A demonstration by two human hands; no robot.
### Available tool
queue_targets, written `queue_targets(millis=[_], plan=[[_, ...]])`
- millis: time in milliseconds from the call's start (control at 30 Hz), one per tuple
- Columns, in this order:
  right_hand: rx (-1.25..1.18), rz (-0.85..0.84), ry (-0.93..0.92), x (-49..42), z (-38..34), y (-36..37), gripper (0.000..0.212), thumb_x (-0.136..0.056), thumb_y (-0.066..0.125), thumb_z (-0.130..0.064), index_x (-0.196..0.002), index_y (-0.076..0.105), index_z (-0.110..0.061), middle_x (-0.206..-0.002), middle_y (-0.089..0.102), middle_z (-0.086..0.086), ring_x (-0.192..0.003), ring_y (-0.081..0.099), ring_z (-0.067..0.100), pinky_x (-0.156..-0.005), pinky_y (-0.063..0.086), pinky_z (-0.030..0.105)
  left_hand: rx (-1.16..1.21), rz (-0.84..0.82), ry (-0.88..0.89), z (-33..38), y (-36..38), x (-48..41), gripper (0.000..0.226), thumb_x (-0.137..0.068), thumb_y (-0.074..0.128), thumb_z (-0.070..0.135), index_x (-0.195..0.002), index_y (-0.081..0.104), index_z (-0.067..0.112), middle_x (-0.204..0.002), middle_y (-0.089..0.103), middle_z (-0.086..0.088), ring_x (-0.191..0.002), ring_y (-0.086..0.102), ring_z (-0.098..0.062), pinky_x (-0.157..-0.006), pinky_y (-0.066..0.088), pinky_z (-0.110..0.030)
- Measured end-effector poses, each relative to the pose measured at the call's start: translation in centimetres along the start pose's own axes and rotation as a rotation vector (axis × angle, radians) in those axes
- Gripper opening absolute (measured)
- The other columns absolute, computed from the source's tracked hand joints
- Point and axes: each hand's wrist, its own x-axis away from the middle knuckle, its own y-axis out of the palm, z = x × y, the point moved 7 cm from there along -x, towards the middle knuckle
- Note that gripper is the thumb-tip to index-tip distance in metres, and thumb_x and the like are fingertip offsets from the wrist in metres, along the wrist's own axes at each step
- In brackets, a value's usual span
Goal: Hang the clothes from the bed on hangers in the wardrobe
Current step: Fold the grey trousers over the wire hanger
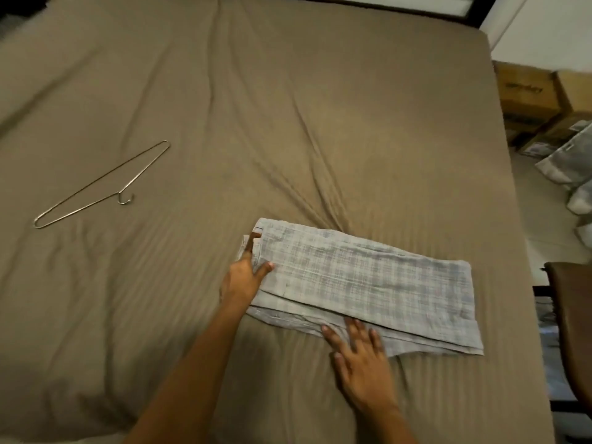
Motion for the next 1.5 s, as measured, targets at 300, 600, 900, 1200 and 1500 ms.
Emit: queue_targets(millis=[300,600,900,1200,1500], plan=[[-0.278,0.216,-0.129,-8.5,-9.5,-7.5,0.065,-0.094,0.026,-0.05,-0.15,0.021,-0.016,-0.157,0.012,0.002,-0.146,0.01,0.016,-0.117,0.01,0.028,0.017,0.087,0.076,-3.8,-3.6,0.9,0.03,-0.087,0.058,0.028,-0.114,0.059,0.013,-0.108,0.066,-0.01,-0.1,0.061,-0.029,-0.088,0.048,-0.036],[0.083,-0.061,-0.147,-14.4,-15.4,1.1,0.079,-0.086,0.014,-0.059,-0.151,0.01,-0.013,-0.158,0.003,0.01,-0.146,-0.005,0.027,-0.116,-0.005,0.046,-0.22,-0.092,0.227,-6.4,-2.4,1.8,0.054,-0.092,0.051,0.037,-0.143,0.037,0.027,-0.15,0.034,0.003,-0.137,0.032,-0.015,-0.11,0.022,-0.026],[-0.119,-0.112,-0.504,-22.5,-35.4,-2.9,0.057,-0.092,0.046,-0.013,-0.145,0.027,-0.003,-0.155,0.013,0.02,-0.145,0.011,0.031,-0.117,0.007,0.029,-0.284,0.246,-0.251,-20.2,-18.8,-1.0,0.065,-0.087,0.058,0.033,-0.145,0.028,0.028,-0.156,0.021,-0.005,-0.141,0.024,-0.025,-0.112,0.024,-0.033],[0.081,-0.187,-0.619,-36.8,-51.5,2.5,0.067,-0.09,0.039,-0.002,-0.148,0.006,0.0,-0.158,0.002,0.017,-0.146,0.0,0.029,-0.119,0.004,0.035,-0.207,0.216,-0.294,-25.5,-20.0,-4.2,0.074,-0.081,0.064,0.042,-0.145,0.027,0.038,-0.157,0.02,0.001,-0.143,0.021,-0.02,-0.113,0.022,-0.035],[0.325,-0.013,-0.63,-34.6,-50.6,3.2,0.03,-0.097,0.037,-0.015,-0.122,0.054,-0.018,-0.121,0.055,0.009,-0.115,0.046,0.031,-0.091,0.044,0.039,-0.279,0.13,-0.355,-25.8,-20.0,-4.0,0.069,-0.084,0.06,0.041,-0.144,0.028,0.037,-0.155,0.025,0.001,-0.142,0.024,-0.02,-0.109,0.024,-0.047]])
